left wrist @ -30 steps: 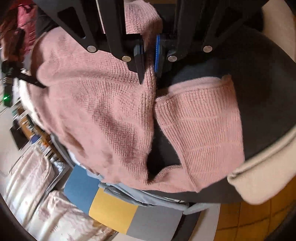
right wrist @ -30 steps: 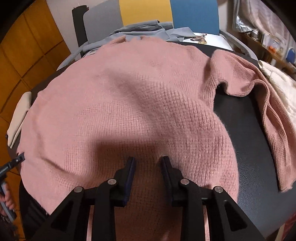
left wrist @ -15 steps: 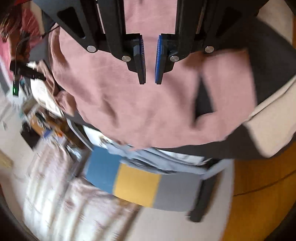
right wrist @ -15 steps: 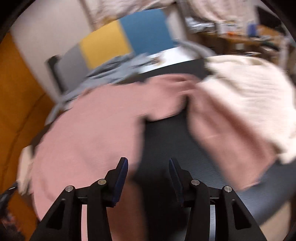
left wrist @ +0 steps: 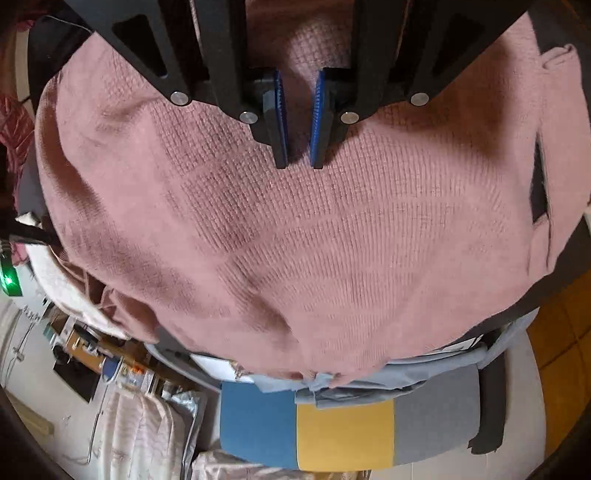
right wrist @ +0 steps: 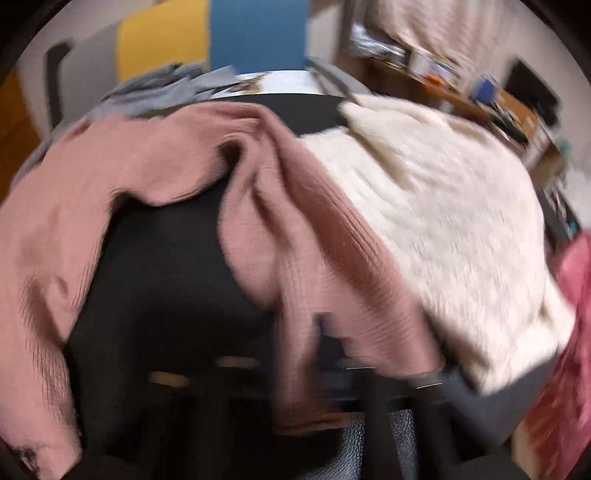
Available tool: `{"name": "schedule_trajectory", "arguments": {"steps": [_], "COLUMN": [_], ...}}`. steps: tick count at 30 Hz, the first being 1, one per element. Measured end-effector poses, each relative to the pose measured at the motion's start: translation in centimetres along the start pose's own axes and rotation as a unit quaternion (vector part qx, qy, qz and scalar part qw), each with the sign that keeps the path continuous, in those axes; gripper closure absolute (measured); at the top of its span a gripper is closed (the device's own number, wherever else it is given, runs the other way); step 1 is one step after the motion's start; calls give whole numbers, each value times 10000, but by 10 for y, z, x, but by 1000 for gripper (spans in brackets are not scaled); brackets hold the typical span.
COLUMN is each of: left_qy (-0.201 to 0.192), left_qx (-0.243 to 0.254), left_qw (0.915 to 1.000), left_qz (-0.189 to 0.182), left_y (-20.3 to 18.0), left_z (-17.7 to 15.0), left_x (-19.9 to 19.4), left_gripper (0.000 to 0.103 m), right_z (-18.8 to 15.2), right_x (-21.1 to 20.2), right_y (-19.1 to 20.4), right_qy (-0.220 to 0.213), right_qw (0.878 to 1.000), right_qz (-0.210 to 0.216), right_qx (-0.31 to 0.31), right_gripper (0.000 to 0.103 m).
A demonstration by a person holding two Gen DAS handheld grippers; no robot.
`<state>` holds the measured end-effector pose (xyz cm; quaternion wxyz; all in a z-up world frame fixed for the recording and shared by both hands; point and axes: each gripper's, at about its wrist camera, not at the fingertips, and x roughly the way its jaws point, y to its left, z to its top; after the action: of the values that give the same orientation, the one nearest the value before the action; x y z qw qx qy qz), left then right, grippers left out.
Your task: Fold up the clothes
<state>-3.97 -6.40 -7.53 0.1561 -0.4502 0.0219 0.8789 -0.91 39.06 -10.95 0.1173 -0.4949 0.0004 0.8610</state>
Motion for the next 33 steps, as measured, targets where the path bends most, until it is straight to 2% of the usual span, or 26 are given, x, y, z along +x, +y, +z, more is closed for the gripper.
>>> {"name": "schedule_trajectory", "arguments": {"steps": [3, 5, 8, 11, 14, 17, 22, 23, 24, 25, 27, 30, 32, 33], "left_qy": [-93, -129, -196, -230, -249, -267, -296, -298, -318, -337, -377, -364, -271, -306], "left_qx": [-32, -38, -182, -244, -247, -249, -174, -150, -164, -179, -224, -309, -353, -442], "left_qw": [9999, 9998, 9995, 9993, 9993, 9993, 9994, 9994, 9993, 9993, 9990, 9988, 9989, 9981], "left_qz": [-122, -127, -159, -156, -127, -98, -34, -35, -50, -66, -83, -65, -129, -306], "left_y": [2, 2, 2, 3, 3, 2, 0, 0, 1, 1, 3, 3, 4, 7], "left_z": [-4, -6, -9, -10, -10, -11, -11, -11, -12, -12, -13, -12, -8, -7], "left_x": [0, 0, 2, 3, 3, 4, 5, 5, 5, 4, 4, 2, -1, -7], "left_gripper": [91, 91, 91, 92, 92, 91, 91, 91, 91, 91, 91, 91, 91, 91], "right_z": [28, 57, 99, 130, 145, 148, 130, 125, 120, 113, 95, 63, 39, 27], "right_x": [-15, -27, -38, -44, -34, -9, 39, 34, 18, -2, -40, -59, -54, -47], "right_y": [-10, -27, -58, -89, -111, -128, -136, -134, -129, -120, -95, -41, -11, 0], "right_qy": [-272, -557, -918, -1031, -939, -669, 160, 71, -214, -549, -1058, -728, -264, -39], "right_qw": [9983, 9938, 9838, 9793, 9781, 9807, 9858, 9863, 9870, 9884, 9880, 9856, 9732, 9629], "right_qz": [-322, -788, -1425, -1717, -1859, -1800, -1445, -1345, -1160, -805, 108, 1412, 2214, 2593], "right_qx": [-400, -548, -574, -303, -32, 365, 844, 950, 1089, 1167, 1116, 574, 568, 743], "right_gripper": [94, 94, 94, 94, 94, 94, 87, 87, 82, 69, 51, 51, 52, 55]}}
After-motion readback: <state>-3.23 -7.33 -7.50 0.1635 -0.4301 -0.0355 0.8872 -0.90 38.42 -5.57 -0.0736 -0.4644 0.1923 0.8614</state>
